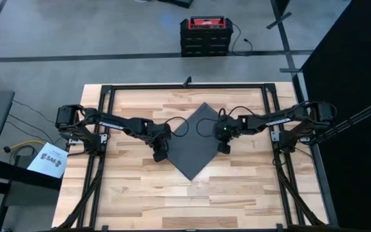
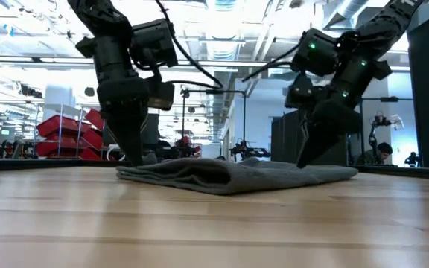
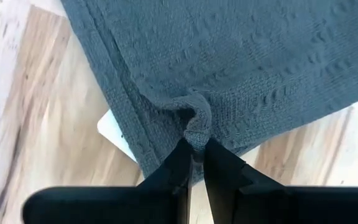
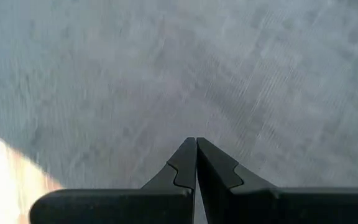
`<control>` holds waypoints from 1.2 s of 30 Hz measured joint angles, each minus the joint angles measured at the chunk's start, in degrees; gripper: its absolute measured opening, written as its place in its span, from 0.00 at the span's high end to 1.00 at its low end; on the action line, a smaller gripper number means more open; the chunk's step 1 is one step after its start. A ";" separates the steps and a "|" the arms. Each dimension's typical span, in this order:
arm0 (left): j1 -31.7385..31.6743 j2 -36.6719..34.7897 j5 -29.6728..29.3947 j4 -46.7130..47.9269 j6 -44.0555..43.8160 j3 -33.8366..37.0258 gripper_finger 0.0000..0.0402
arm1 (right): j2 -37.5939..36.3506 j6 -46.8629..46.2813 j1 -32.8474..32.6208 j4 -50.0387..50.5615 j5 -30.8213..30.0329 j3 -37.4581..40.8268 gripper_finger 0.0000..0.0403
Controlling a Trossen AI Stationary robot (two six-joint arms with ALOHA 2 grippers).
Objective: Roll towel
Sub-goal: Fold the gray towel
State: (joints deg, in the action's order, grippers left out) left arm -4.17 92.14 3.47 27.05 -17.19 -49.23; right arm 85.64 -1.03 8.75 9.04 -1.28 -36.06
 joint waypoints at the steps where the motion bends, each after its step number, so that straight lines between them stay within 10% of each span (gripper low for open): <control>1: -0.23 0.00 -0.06 0.12 0.06 0.13 0.96 | -0.02 -0.55 -0.02 0.00 0.01 0.63 1.00; 36: -2.48 -7.63 -0.62 3.34 -3.74 5.41 0.96 | -7.60 0.06 2.64 4.08 -0.87 5.27 1.00</control>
State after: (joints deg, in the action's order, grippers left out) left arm -6.66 84.51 2.85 30.38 -20.93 -43.81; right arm 78.04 -0.97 11.39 13.12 -2.15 -30.79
